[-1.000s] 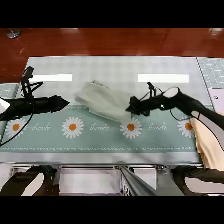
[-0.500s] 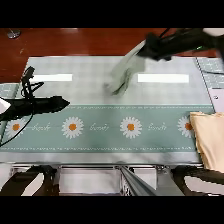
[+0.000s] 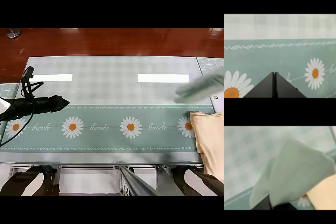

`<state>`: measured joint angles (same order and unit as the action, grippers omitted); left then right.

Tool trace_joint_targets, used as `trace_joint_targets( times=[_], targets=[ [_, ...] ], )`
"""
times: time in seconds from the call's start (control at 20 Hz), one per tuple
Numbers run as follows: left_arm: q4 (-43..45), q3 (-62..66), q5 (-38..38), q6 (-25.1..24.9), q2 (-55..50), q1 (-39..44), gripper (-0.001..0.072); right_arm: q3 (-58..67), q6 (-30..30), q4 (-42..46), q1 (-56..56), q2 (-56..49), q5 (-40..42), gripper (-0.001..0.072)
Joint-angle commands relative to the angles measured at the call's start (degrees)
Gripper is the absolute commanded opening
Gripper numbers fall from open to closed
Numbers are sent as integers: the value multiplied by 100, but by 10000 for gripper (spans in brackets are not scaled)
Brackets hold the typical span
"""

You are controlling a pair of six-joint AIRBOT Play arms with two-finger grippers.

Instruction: Fold the shirts.

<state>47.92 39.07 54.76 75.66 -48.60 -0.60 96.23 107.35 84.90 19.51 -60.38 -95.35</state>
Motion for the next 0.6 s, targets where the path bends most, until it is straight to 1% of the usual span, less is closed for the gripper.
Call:
trace_joint_targets(
  times=[0.0, 0.2, 0.25, 0.3, 0.35, 0.4, 0.5, 0.55],
  targets=[
    [0, -2, -39, -4, -4, 4, 22, -1158, 81, 1130, 1545, 988, -656, 25],
    [2, -2, -39, -4, -7, 11, 22, -2804, -487, 1794, 3233, 1886, -938, 28],
    [2, -2, -42, -4, -7, 31, 22, -3263, -590, 1895, 3602, 2046, -951, 49],
    [2, -2, -44, -7, -7, 59, 22, -3639, -573, 1965, 3891, 2151, -949, 280],
    [0, -2, -81, -2, -7, 68, 22, -3886, -498, 1906, 4030, 2203, -885, 575],
    [0, 0, -164, -2, -7, 81, 22, -3912, -483, 1698, 4026, 2181, -710, 622],
    [-61, 85, -514, -2, -17, 87, 22, -3574, -393, 824, 4026, 1987, -210, 621],
    [-59, 293, -621, -2, -76, 85, 21, -3270, -382, 166, 4026, 1810, 63, 611]
  ],
)
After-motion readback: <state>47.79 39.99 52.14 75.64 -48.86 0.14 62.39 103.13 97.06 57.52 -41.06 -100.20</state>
